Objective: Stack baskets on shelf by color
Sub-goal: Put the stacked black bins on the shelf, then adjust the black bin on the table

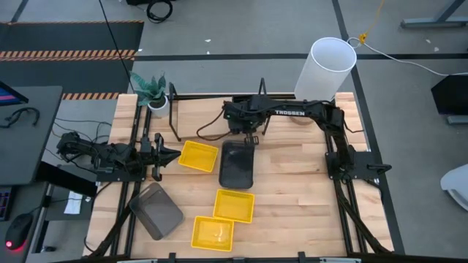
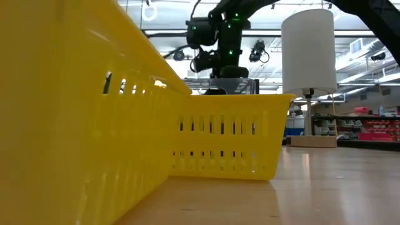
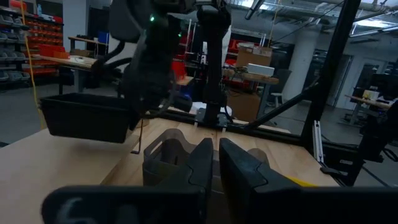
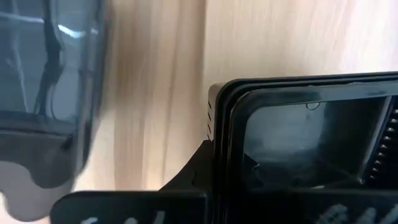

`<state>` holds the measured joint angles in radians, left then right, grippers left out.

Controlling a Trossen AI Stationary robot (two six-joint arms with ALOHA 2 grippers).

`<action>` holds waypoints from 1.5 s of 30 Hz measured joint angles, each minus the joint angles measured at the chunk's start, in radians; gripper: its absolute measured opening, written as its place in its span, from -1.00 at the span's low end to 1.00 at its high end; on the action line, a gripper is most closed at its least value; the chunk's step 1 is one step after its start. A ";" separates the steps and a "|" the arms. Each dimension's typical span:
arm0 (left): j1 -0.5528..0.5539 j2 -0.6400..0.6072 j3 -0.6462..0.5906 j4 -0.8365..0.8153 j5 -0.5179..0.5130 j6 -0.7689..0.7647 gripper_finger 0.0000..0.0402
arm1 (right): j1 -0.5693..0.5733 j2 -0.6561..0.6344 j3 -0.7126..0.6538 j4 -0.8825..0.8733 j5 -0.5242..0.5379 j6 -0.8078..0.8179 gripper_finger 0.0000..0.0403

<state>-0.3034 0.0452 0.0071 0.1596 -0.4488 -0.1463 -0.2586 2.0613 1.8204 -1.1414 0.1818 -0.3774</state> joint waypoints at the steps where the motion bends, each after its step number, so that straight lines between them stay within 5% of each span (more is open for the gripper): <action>1: 0.000 0.000 0.000 0.000 0.000 0.000 -0.84 | -0.002 0.000 -0.007 -0.002 0.000 0.012 -0.93; 28: 0.000 0.000 0.000 0.000 0.000 0.000 -0.83 | -0.006 0.000 -0.095 0.011 -0.003 0.148 -0.64; 45: 0.000 0.000 0.000 0.000 0.000 0.000 -0.84 | 0.027 0.000 0.065 -0.107 -0.019 0.214 -0.62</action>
<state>-0.3031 0.0453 0.0068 0.1596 -0.4488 -0.1463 -0.2312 2.0613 1.8859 -1.2484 0.1628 -0.1639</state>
